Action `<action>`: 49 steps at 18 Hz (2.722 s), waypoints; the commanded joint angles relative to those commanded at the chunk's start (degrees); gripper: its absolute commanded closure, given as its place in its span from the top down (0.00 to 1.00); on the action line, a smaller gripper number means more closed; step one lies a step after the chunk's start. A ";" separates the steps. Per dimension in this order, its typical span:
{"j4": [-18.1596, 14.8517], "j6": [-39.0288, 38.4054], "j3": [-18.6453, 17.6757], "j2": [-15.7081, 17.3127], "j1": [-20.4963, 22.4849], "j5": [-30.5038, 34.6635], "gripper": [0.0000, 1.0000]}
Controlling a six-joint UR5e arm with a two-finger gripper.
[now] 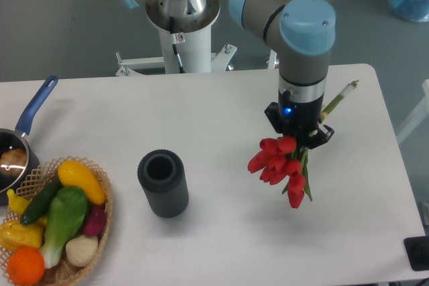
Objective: Insert the flowers into the vase
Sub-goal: 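Carry the red tulip bunch in the gripper toward the black vase, then lower the tulip stems down into the black vase opening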
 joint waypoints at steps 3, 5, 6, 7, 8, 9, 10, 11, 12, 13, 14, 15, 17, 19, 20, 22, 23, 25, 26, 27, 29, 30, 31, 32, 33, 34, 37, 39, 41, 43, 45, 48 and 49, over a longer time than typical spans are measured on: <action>0.09 0.00 0.09 1.14 0.09 -1.66 0.00; 0.00 -0.35 0.09 1.93 0.18 -4.38 0.00; 0.00 -0.79 0.00 2.11 0.35 -6.05 0.00; 0.00 -1.05 -0.17 2.37 0.87 -8.16 0.00; 0.00 -1.49 -0.44 2.90 1.05 -10.09 0.00; 0.09 -1.67 -0.53 3.34 1.05 -11.85 0.00; 0.26 -1.84 -0.53 3.69 0.97 -14.04 0.00; 0.61 -2.80 -0.53 4.04 0.97 -17.11 0.00; 0.88 -4.64 -0.53 4.22 0.88 -20.53 0.00; 1.40 -6.75 -0.53 4.57 0.97 -23.96 0.00; 2.71 -8.51 -0.61 4.74 0.88 -26.95 0.00; 4.64 -10.44 -0.79 4.92 0.70 -29.42 0.00; 10.25 -13.61 -1.75 5.10 0.44 -32.68 0.00; 15.01 -18.17 -2.28 4.92 -0.26 -37.59 0.00; 15.99 -19.76 -2.37 4.57 -0.44 -41.62 0.00; 16.26 -20.04 -3.16 4.13 -0.79 -51.37 0.00; 16.35 -20.21 -3.34 3.43 -0.88 -56.03 0.00; 16.44 -20.30 -3.43 2.73 -0.97 -62.64 0.00; 16.44 -20.48 -3.43 2.72 -0.97 -63.97 0.00; 16.35 -20.57 -3.43 2.90 -0.97 -64.16 0.00; 16.35 -20.57 -3.52 3.16 -1.49 -64.25 0.00; 16.35 -20.57 -3.43 3.25 -1.76 -64.34 0.00; 16.43 -20.57 -3.43 3.25 -1.84 -65.30 0.00; 16.44 -20.57 -3.51 3.16 -1.85 -67.83 0.01; 16.44 -20.57 -3.69 3.08 -1.58 -70.81 0.02; 16.35 -20.57 -4.21 3.08 -1.15 -72.93 0.03; 16.44 -20.48 -6.67 3.69 -0.88 -74.88 0.03; 16.44 -20.30 -7.64 4.22 -0.62 -76.28 0.03; 16.44 -20.13 -8.17 4.22 -0.44 -76.47 0.03; 16.52 -19.86 -8.70 4.22 -0.44 -76.47 0.03; 16.61 -19.69 -8.88 4.13 -0.61 -76.47 0.03; 16.61 -15.83 -10.89 3.78 -0.97 -76.47 0.04; 16.61 -15.82 -11.77 3.78 -1.05 -76.47 0.04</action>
